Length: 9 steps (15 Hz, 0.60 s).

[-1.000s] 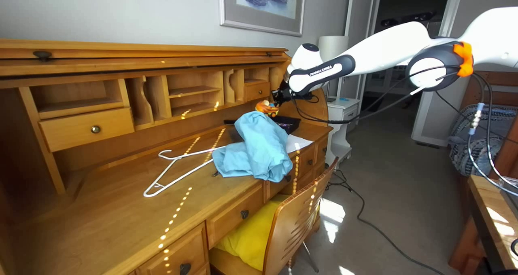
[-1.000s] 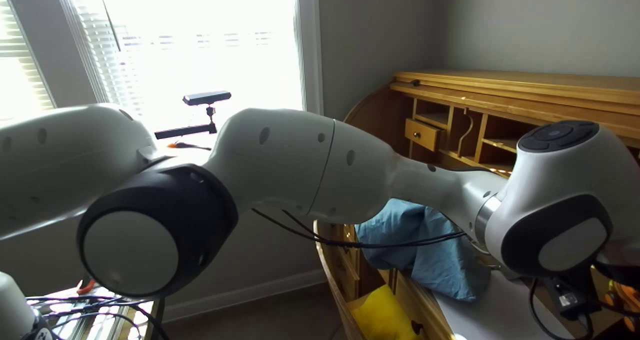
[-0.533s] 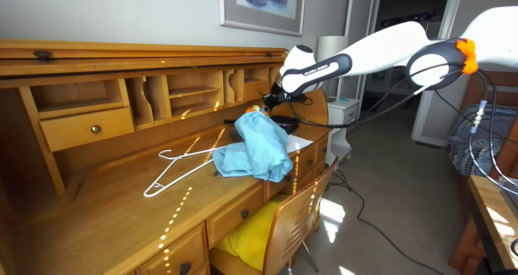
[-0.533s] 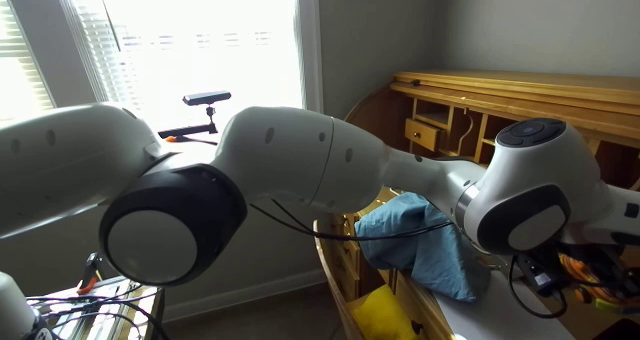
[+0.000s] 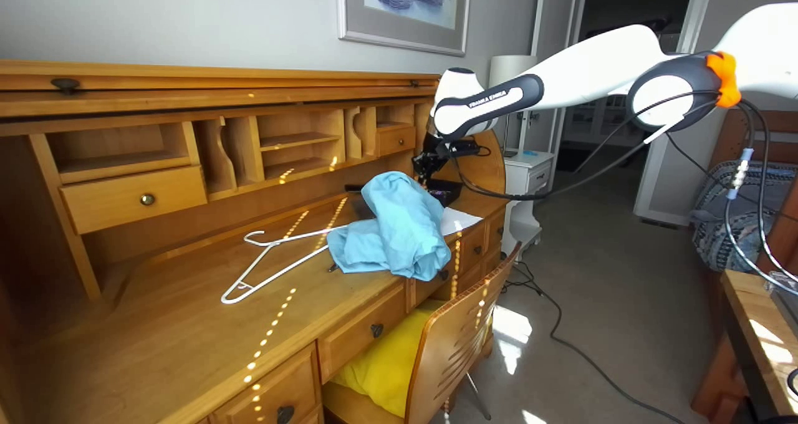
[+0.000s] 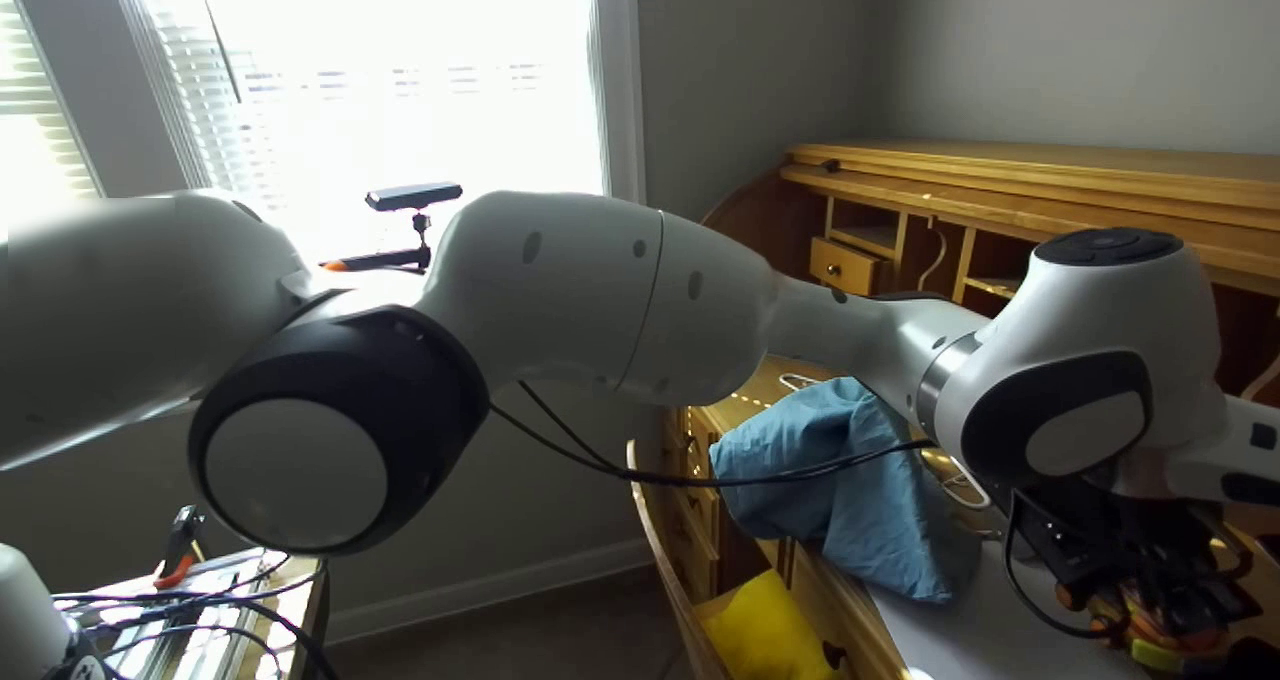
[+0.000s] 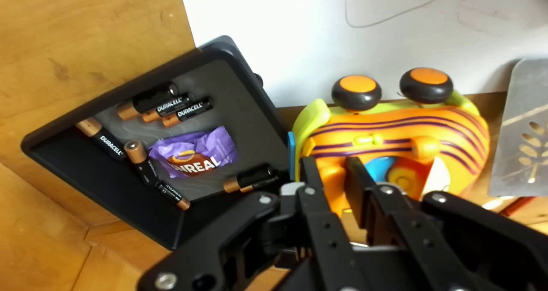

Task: Remove the toy from the black tray

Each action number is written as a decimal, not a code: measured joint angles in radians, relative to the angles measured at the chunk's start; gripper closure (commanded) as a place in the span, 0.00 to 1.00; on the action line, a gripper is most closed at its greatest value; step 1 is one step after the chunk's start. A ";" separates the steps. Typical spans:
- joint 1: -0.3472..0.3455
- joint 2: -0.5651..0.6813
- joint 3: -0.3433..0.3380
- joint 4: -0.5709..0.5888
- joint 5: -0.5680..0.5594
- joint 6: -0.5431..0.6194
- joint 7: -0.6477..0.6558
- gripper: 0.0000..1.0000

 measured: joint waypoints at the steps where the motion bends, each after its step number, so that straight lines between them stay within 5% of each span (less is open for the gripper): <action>1: -0.001 -0.006 0.000 0.000 0.000 -0.029 -0.013 0.95; 9: -0.005 -0.027 0.014 0.000 0.000 -0.163 -0.101 0.95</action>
